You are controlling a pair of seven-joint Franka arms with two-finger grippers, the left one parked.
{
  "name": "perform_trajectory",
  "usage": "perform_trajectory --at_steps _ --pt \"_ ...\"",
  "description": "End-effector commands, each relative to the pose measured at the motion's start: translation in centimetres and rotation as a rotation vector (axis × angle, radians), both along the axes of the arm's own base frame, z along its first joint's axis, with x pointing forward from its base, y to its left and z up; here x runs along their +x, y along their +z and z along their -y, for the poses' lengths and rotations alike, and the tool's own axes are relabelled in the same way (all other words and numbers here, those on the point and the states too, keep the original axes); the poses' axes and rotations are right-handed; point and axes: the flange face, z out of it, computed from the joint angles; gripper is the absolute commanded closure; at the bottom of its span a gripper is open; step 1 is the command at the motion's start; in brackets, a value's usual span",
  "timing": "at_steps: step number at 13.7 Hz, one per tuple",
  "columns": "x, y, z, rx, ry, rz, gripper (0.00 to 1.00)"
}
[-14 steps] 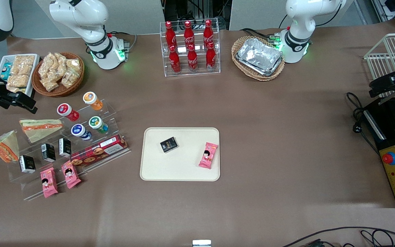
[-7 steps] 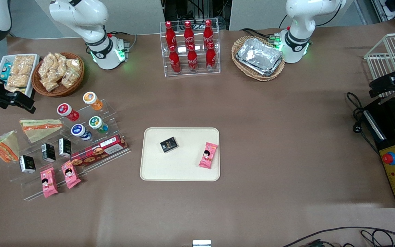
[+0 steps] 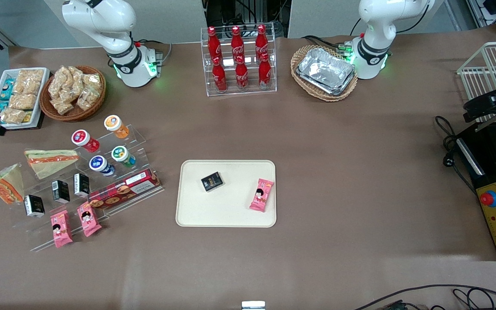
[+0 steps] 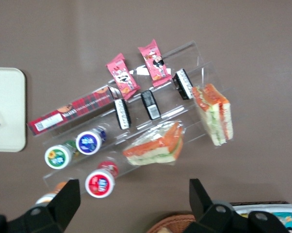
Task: Place sandwich on tray
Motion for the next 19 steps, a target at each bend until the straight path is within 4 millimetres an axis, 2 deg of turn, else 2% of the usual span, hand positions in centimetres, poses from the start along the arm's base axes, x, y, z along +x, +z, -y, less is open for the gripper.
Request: perform_trajectory --at_steps 1,3,5,11,13,15,19 --pt "1.0 -1.1 6.1 0.002 0.1 -0.005 0.0" --pt "2.5 -2.1 7.5 -0.021 0.165 -0.02 0.0" --pt "2.9 -2.6 9.6 -0.049 0.167 0.003 0.0" --pt "4.9 -5.0 11.5 -0.113 0.172 0.046 0.0" --pt "5.9 -6.6 11.9 -0.133 0.179 0.052 0.0" --pt "6.4 -9.1 13.1 -0.13 0.175 0.025 0.0" --pt "6.2 -14.0 13.2 -0.118 0.174 0.01 0.0"
